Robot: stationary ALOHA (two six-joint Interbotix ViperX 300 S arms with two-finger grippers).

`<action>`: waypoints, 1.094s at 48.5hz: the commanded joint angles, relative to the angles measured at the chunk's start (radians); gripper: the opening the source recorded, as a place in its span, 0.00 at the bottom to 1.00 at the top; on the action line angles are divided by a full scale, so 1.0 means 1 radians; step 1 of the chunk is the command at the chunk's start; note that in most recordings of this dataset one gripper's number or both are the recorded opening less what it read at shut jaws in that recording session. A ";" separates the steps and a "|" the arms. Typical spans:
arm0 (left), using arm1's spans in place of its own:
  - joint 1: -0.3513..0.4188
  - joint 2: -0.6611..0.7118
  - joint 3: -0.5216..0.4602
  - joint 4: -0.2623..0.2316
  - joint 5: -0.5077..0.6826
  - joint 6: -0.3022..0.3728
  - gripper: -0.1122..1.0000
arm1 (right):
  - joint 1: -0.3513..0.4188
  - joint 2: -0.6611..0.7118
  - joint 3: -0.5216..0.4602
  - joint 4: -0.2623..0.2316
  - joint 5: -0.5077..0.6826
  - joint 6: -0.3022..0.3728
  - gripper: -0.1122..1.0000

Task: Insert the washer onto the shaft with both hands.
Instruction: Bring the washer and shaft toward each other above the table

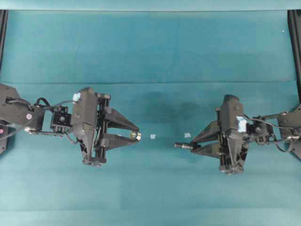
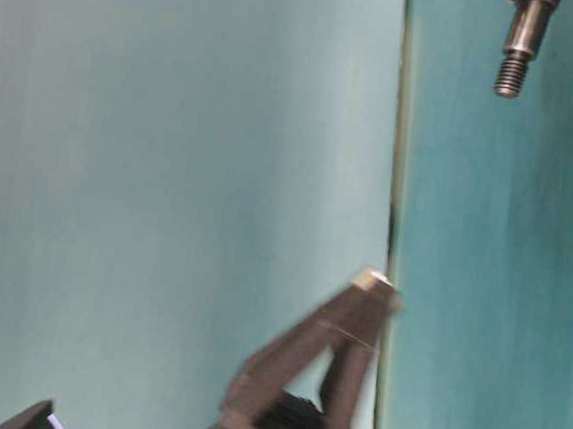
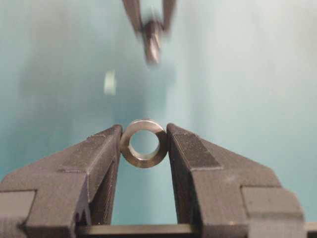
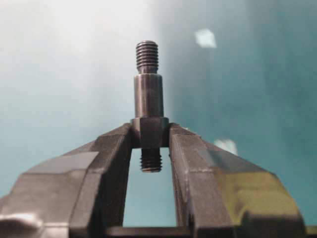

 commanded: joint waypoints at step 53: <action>-0.035 0.149 -0.080 -0.003 -0.172 -0.106 0.41 | 0.041 0.229 0.000 0.026 -0.491 0.049 0.10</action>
